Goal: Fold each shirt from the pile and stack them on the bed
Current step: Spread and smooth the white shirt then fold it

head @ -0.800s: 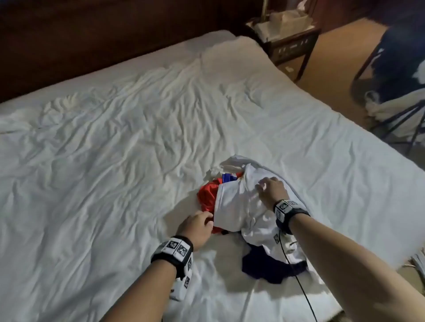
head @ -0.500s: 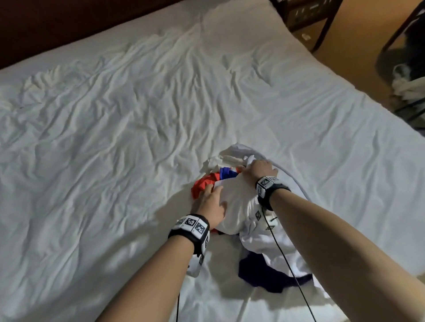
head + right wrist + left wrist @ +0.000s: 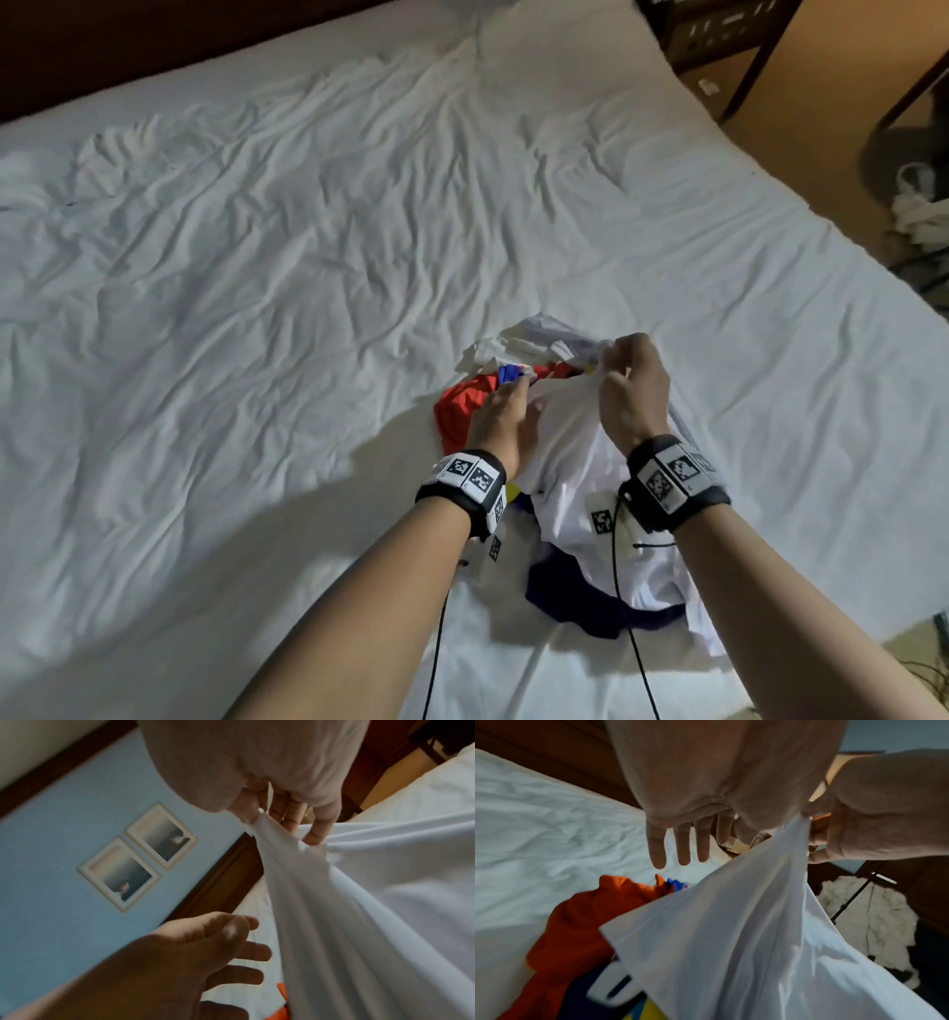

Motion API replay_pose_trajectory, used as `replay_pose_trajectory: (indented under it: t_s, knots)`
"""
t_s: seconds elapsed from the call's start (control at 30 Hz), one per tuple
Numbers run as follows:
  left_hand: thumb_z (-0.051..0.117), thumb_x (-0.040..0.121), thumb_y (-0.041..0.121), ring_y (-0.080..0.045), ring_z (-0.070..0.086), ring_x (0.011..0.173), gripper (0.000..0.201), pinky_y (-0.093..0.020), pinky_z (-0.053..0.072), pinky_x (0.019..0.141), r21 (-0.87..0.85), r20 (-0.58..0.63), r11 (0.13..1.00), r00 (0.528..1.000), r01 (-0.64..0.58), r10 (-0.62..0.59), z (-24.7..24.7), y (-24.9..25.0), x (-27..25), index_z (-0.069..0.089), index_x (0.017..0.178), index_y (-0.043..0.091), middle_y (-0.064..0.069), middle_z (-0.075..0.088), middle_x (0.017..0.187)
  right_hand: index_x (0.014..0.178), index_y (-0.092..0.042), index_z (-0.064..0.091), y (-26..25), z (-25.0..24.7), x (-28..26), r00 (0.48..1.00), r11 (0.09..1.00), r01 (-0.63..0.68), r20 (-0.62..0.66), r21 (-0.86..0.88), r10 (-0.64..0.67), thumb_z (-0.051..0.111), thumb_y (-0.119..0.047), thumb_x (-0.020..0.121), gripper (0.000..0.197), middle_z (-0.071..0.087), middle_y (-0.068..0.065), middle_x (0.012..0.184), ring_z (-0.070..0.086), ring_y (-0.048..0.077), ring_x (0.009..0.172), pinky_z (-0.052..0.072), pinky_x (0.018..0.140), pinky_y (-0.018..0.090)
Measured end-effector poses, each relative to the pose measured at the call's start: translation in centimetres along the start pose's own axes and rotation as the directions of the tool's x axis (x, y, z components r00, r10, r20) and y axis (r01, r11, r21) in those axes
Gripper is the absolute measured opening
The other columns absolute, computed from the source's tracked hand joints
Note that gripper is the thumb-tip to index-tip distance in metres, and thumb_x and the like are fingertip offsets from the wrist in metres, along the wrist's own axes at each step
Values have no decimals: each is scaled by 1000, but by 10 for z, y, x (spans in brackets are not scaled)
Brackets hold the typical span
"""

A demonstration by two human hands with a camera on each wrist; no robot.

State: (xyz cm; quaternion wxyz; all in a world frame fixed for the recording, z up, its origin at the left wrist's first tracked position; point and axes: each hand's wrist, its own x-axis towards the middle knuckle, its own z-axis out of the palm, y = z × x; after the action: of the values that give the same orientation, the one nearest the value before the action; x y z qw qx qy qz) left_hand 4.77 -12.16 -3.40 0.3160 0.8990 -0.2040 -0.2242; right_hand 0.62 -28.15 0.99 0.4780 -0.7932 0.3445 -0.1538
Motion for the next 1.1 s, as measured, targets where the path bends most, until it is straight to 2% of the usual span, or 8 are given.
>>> replay_pose_trajectory:
  t_s: [0.13, 0.27, 0.4, 0.5, 0.63, 0.77, 0.97, 1.1]
  knots:
    - [40, 106, 21, -23, 61, 119, 42, -41, 50, 101, -119, -100, 986, 990, -113, 101, -29, 31, -22, 47, 148, 24, -7, 64, 134, 95, -10, 51, -47, -39, -45, 992, 989, 86, -106, 121, -73, 44, -8, 101, 9, 56, -6, 82, 50, -6, 68, 36, 57, 12]
    - [59, 98, 20, -26, 54, 129, 60, -41, 48, 104, -150, -147, 945, 952, -290, 269, -60, 60, -51, 39, 154, 18, -11, 54, 144, 94, -17, 47, -107, -59, -93, 969, 941, 247, -70, 233, -237, 40, -13, 105, 13, 56, -7, 81, 57, 4, 72, 47, 65, 28]
    - [52, 83, 20, -23, 60, 76, 11, -37, 51, 66, -297, -149, 877, 925, -379, 349, -111, 95, -101, 59, 90, 16, -4, 60, 81, 93, -15, 48, -178, -76, -146, 886, 852, 432, 36, 295, -462, 39, -11, 104, 15, 57, -11, 74, 52, 2, 65, 41, 59, 19]
    - [58, 76, 36, -19, 63, 75, 21, -35, 49, 65, -328, -208, 861, 918, -390, 337, -156, 95, -151, 56, 72, 16, -9, 66, 74, 86, -24, 48, -228, -84, -184, 831, 803, 489, 97, 340, -547, 42, -13, 105, 22, 52, -20, 62, 47, -2, 58, 37, 55, 16]
    - [83, 80, 16, -5, 56, 66, 19, -27, 48, 61, -446, -253, 826, 933, -346, 254, -210, 63, -236, 65, 77, 18, 3, 72, 72, 79, -27, 49, -282, -82, -223, 802, 737, 528, 39, 422, -596, 47, -26, 100, 21, 44, -15, 67, 41, 11, 66, 36, 61, 33]
    - [93, 75, 25, -11, 73, 74, 28, -28, 58, 66, -326, -82, 916, 972, -234, 219, -255, -9, -316, 71, 88, 15, -1, 77, 82, 77, -21, 46, -309, -74, -249, 808, 725, 537, -16, 432, -589, 49, -20, 105, 28, 37, -18, 56, 30, 1, 55, 28, 50, 21]
    - [74, 70, 38, -19, 65, 64, 17, -26, 43, 57, 104, -142, 991, 987, 86, -71, -328, -137, -420, 59, 63, 34, 10, 63, 64, 76, -25, 48, -283, -18, -273, 868, 836, 473, 14, 278, -496, 46, -29, 97, 22, 44, -14, 63, 37, 3, 58, 33, 56, 28]
    - [69, 76, 14, -7, 66, 74, 16, -23, 49, 64, -77, -257, 997, 966, 10, -30, -349, -154, -466, 67, 72, 30, 11, 70, 72, 96, -10, 55, -252, 33, -301, 903, 912, 403, 127, 82, -410, 46, -7, 100, 10, 58, 7, 82, 56, 28, 75, 37, 66, 32]
